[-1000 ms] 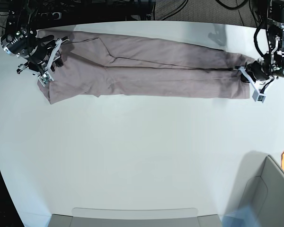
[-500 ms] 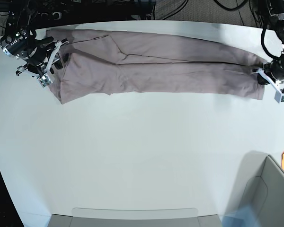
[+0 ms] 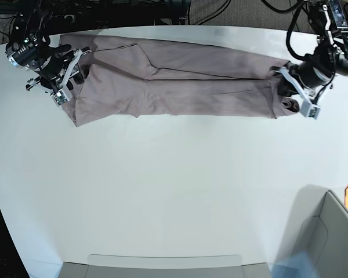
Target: Fold the T-shirt properly
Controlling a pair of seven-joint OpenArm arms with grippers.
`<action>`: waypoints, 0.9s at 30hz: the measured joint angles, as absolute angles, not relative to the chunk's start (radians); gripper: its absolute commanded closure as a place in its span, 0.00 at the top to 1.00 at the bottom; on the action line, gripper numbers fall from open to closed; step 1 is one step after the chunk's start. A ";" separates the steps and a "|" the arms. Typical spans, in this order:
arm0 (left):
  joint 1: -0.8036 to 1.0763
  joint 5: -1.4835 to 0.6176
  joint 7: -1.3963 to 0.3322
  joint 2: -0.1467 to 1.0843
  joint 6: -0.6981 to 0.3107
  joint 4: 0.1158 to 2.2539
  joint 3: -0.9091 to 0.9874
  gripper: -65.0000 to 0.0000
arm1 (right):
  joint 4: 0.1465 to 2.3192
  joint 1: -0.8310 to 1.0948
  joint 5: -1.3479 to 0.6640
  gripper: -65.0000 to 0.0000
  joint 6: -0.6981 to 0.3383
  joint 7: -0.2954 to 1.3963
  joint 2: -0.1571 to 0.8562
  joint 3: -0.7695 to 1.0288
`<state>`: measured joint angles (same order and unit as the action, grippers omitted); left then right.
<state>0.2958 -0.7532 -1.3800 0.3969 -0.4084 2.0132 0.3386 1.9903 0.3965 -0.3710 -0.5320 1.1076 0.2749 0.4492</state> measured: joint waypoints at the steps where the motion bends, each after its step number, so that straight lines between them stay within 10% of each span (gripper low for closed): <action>1: 0.290 -0.760 -1.370 0.372 -0.408 2.020 0.301 0.00 | 1.990 0.397 -0.371 0.29 -0.532 1.107 0.276 0.449; 24: 0.200 -0.361 -1.275 0.113 -0.402 1.962 -0.220 0.00 | 1.990 0.386 -0.367 0.29 -0.532 1.107 0.277 0.449; 27: 0.202 -0.358 -1.250 0.099 -0.400 1.961 -0.221 0.23 | 1.990 0.389 -0.367 0.29 -0.532 1.108 0.276 0.449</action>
